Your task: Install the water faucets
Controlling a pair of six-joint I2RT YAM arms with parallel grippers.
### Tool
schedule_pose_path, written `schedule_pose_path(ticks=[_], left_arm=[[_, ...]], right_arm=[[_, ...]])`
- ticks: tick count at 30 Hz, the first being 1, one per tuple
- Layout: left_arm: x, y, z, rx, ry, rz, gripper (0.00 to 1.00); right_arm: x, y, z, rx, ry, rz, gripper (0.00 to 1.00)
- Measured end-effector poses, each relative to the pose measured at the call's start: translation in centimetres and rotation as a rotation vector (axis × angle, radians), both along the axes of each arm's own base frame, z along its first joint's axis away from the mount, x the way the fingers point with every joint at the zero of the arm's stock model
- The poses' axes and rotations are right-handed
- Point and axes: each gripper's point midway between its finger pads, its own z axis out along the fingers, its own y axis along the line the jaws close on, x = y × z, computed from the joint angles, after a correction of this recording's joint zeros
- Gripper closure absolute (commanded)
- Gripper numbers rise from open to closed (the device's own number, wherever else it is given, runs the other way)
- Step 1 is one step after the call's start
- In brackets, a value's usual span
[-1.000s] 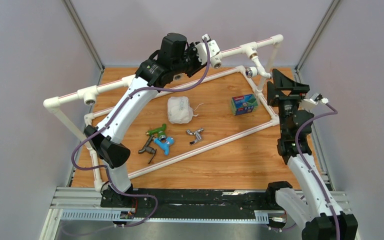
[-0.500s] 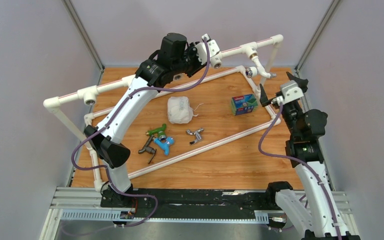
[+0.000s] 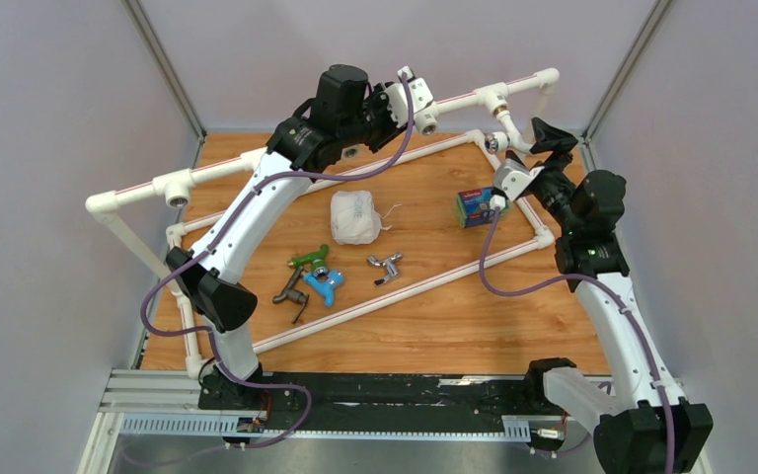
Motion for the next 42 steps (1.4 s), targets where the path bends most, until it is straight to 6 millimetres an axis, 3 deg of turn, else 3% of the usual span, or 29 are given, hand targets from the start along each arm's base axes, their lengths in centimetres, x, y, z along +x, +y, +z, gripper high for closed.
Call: schedule_pose_path(ticks=[7, 12, 21, 26, 30, 37, 40, 42], left_arm=[[0.0, 0.0, 0.0, -0.002, 0.003, 0.0, 1.0], [-0.1, 0.0, 0.0, -0.004, 0.002, -0.003, 1.0], [-0.3, 0.0, 0.0, -0.01, 0.001, -0.01, 1.0], [-0.3, 0.0, 0.1, -0.014, -0.003, -0.012, 1.0], [-0.4, 0.0, 0.1, -0.016, -0.004, -0.014, 1.0], [-0.5, -0.1, 0.1, -0.023, -0.006, -0.017, 1.0], [-0.5, -0.1, 0.1, -0.025, -0.004, -0.017, 1.0], [-0.5, -0.1, 0.1, -0.025, -0.004, -0.017, 1.0]], right_arm=[[1.4, 1.0, -1.2, -0.037, 0.027, 0.05, 0.32], [2.4, 1.6, -2.2, -0.027, 0.067, 0.08, 0.46], [3.3, 2.1, -1.4, 0.201, 0.152, 0.109, 0.83], [3.2, 2.5, -0.9, 0.518, 0.228, 0.145, 1.0], [3.0, 2.3, -1.0, 0.9, 0.295, 0.173, 1.0], [3.3, 1.2, -3.0, 1.799, 0.536, 0.209, 1.0], [3.8, 0.9, -3.4, 2.007, 0.582, 0.22, 1.0], [4.0, 0.9, -3.5, 2.057, 0.594, 0.227, 1.0]])
